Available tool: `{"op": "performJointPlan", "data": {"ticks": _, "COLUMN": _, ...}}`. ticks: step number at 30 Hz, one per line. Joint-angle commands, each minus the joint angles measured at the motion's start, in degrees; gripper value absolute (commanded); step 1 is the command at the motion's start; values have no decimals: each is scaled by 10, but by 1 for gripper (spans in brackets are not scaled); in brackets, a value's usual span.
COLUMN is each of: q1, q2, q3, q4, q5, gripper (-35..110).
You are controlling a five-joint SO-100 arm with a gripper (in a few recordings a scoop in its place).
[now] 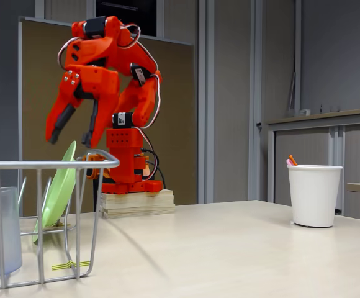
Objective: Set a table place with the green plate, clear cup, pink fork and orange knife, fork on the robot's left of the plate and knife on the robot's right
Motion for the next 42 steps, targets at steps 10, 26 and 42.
{"op": "performJointPlan", "data": {"ticks": 10, "q1": 41, "q2": -84, "q3": -30, "q4": -53, "q5": -54, "gripper": 13}}
{"op": "performJointPlan", "data": {"ticks": 26, "q1": 76, "q2": -186, "q3": -56, "q4": -104, "q5": -112, "gripper": 6}}
{"op": "performJointPlan", "data": {"ticks": 42, "q1": 18, "q2": -105, "q3": -163, "q4": -28, "q5": -143, "gripper": 0}}
